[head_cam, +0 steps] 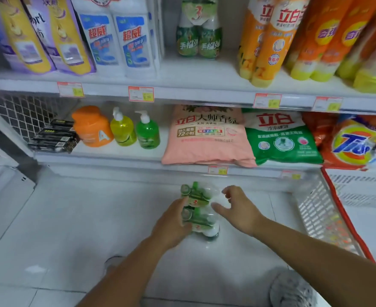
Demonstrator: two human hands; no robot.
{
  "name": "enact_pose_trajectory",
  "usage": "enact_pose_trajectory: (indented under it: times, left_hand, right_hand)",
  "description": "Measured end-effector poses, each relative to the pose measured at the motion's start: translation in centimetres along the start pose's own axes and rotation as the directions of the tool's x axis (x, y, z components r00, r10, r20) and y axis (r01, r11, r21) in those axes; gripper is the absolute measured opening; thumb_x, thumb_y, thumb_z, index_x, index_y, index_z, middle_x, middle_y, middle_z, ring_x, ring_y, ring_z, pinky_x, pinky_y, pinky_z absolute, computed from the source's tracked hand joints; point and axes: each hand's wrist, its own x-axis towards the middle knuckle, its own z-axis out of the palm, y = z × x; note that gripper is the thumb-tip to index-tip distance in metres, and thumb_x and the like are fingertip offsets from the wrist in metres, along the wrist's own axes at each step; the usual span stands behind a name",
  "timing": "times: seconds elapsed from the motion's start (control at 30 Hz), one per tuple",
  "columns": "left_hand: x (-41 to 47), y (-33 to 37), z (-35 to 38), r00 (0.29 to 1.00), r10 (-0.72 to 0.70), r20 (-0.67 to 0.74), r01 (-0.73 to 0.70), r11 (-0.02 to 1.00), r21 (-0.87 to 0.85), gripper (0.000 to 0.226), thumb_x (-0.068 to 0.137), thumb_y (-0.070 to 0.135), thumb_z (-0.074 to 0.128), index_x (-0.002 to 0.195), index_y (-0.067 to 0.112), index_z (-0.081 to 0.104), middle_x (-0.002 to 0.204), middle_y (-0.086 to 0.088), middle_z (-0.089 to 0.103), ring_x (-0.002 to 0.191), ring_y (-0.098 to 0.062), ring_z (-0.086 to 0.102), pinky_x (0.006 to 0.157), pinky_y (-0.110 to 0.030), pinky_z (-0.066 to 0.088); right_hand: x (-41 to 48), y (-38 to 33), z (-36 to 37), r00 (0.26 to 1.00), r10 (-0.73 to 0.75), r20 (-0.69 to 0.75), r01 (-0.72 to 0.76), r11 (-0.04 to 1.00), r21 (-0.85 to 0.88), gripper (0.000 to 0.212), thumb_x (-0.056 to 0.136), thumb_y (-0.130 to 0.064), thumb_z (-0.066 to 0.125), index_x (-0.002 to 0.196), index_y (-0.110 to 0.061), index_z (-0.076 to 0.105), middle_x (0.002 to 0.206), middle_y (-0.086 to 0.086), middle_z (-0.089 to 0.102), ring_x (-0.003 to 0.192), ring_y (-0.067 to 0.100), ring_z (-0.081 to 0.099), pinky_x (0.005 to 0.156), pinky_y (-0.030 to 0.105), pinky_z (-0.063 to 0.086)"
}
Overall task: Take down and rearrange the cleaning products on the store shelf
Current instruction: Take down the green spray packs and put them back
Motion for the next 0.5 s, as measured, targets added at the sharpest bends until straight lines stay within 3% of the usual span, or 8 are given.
enact_pose_trajectory:
  times: [0.07, 0.13, 0.2, 0.3, 0.4, 0.43, 0.5]
  left_hand:
    - [-0.6, -0.7, 1.0, 0.995, 0.004, 0.095, -0.008, 0.999, 0.032, 0.074, 0.09, 0.025, 0.063, 0.153, 0.031, 0.025, 0.158, 0.008, 0.029, 0.139, -0.014, 0.037, 0.11, -0.025, 0.034]
    - [-0.8, -1.3, 1.4, 0.992, 0.026, 0.124, -0.034, 0.998, 0.057, 0.071, 0.092, 0.024, 0.063, 0.153, 0.027, 0.027, 0.161, 0.009, 0.021, 0.142, -0.013, 0.033, 0.111, -0.023, 0.03]
    - [-0.7, -1.8, 1.5, 0.994, 0.031, 0.104, -0.037, 0.998, 0.059, 0.07, 0.09, 0.019, 0.063, 0.152, 0.025, 0.03, 0.161, 0.008, 0.022, 0.143, -0.013, 0.032, 0.113, -0.025, 0.031]
    - [-1.0, -2.1, 1.1, 0.995, 0.016, 0.093, -0.02, 0.999, 0.042, 0.074, 0.086, 0.015, 0.066, 0.151, 0.025, 0.032, 0.155, 0.003, 0.032, 0.138, -0.013, 0.038, 0.111, -0.027, 0.034]
    - [-1.9, -1.6, -0.1, 0.991, 0.006, 0.132, -0.011, 0.999, 0.041, 0.085, 0.083, 0.017, 0.073, 0.153, 0.023, 0.025, 0.154, 0.001, 0.03, 0.134, -0.016, 0.042, 0.107, -0.029, 0.039]
    - [-2.2, -1.2, -0.6, 0.992, 0.003, 0.127, -0.005, 1.0, 0.021, 0.087, 0.081, 0.017, 0.076, 0.152, 0.022, 0.025, 0.15, 0.003, 0.033, 0.129, -0.015, 0.045, 0.104, -0.027, 0.041]
    - [-2.9, 0.0, -1.8, 0.996, -0.001, 0.094, 0.01, 0.996, -0.091, 0.08, 0.077, 0.008, 0.081, 0.139, 0.026, 0.034, 0.124, 0.016, 0.042, 0.106, 0.001, 0.05, 0.087, -0.01, 0.043]
  right_hand:
    - [-0.8, 1.8, 1.7, 0.984, 0.011, 0.176, -0.001, 0.998, -0.057, 0.075, 0.089, -0.046, 0.068, 0.148, -0.017, 0.03, 0.148, 0.0, 0.037, 0.125, 0.018, 0.049, 0.099, 0.025, 0.038]
    - [-0.9, 2.7, 3.1, 0.964, -0.033, 0.262, 0.055, 0.996, -0.077, 0.087, 0.088, -0.04, 0.071, 0.155, -0.02, 0.02, 0.157, -0.001, 0.028, 0.139, 0.019, 0.039, 0.106, 0.023, 0.032]
    - [-0.5, 2.9, 4.3, 0.975, -0.035, 0.221, 0.051, 0.996, -0.067, 0.082, 0.089, -0.033, 0.071, 0.154, -0.022, 0.023, 0.152, -0.001, 0.031, 0.135, 0.021, 0.043, 0.105, 0.024, 0.035]
    - [0.3, 2.9, 6.1, 0.997, -0.003, 0.072, 0.011, 0.994, -0.107, 0.054, 0.092, -0.028, 0.067, 0.141, -0.021, 0.044, 0.131, 0.002, 0.046, 0.113, 0.025, 0.057, 0.088, 0.027, 0.043]
    - [0.5, 2.1, 6.6, 1.0, -0.023, 0.013, 0.024, 0.996, -0.081, 0.04, 0.092, -0.027, 0.067, 0.13, -0.02, 0.058, 0.116, 0.001, 0.054, 0.102, 0.025, 0.06, 0.075, 0.024, 0.035]
    - [0.5, 1.6, 6.1, 0.999, -0.039, 0.007, 0.039, 0.997, -0.067, 0.039, 0.091, -0.028, 0.068, 0.129, -0.021, 0.06, 0.113, 0.0, 0.055, 0.101, 0.024, 0.06, 0.074, 0.024, 0.034]
    - [0.5, 0.1, 4.0, 0.997, -0.075, -0.004, 0.075, 0.996, -0.056, 0.037, 0.089, -0.032, 0.071, 0.125, -0.024, 0.064, 0.11, -0.002, 0.058, 0.099, 0.021, 0.059, 0.075, 0.025, 0.036]
